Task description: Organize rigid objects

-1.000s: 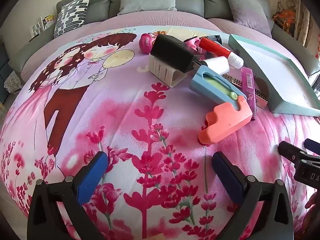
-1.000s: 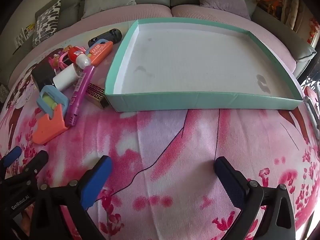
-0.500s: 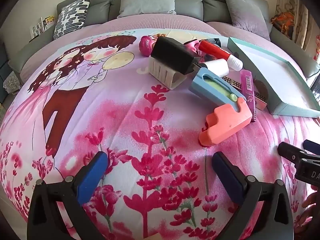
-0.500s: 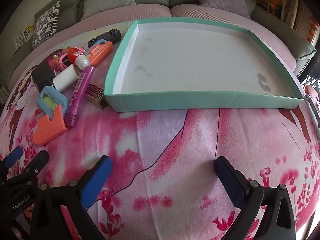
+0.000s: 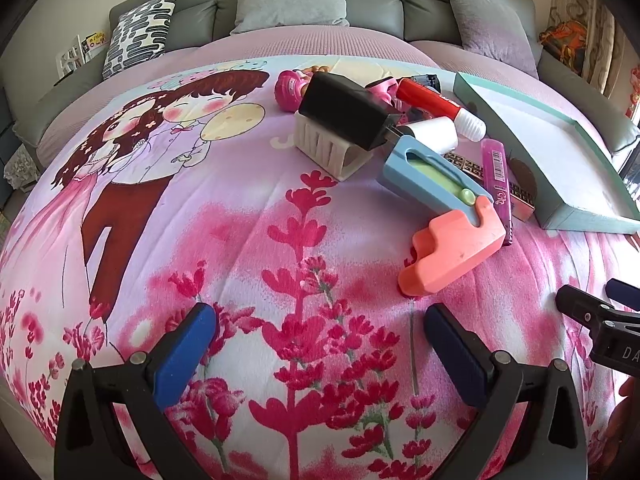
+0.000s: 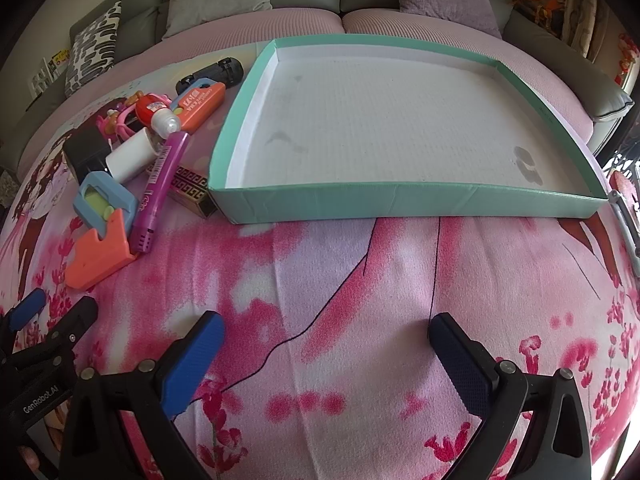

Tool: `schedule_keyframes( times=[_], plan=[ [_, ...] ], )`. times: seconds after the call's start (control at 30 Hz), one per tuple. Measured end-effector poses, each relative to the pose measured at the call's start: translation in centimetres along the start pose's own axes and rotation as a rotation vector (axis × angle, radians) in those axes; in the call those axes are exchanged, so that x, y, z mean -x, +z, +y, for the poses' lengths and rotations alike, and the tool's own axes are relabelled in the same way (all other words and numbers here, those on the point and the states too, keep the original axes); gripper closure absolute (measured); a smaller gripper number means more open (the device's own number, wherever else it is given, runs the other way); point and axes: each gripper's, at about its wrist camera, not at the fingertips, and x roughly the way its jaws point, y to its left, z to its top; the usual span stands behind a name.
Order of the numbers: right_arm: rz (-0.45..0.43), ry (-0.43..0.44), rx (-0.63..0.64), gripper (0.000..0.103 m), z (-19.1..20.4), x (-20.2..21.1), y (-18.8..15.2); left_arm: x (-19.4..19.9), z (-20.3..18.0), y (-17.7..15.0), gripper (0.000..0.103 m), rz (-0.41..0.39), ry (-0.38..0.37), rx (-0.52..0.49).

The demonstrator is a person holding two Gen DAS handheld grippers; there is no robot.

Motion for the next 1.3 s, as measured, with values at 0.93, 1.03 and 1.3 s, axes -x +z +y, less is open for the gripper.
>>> schedule_keyframes(
  times=[0.93, 1.03, 1.3],
  plan=[
    [-0.001, 0.001, -0.001, 0.0, -0.04, 0.01, 0.02, -0.11, 0.17, -0.1, 0.0, -0.009, 0.002, 0.001],
    [-0.001, 0.001, -0.001, 0.0, -0.04, 0.01, 0.01, -0.06, 0.16, -0.15, 0.0, -0.008, 0.003, 0.003],
    [-0.002, 0.001, -0.001, 0.0, -0.08, 0.02, -0.01, -0.11, 0.1, -0.01, 0.0, -0.005, 0.004, 0.008]
  ],
)
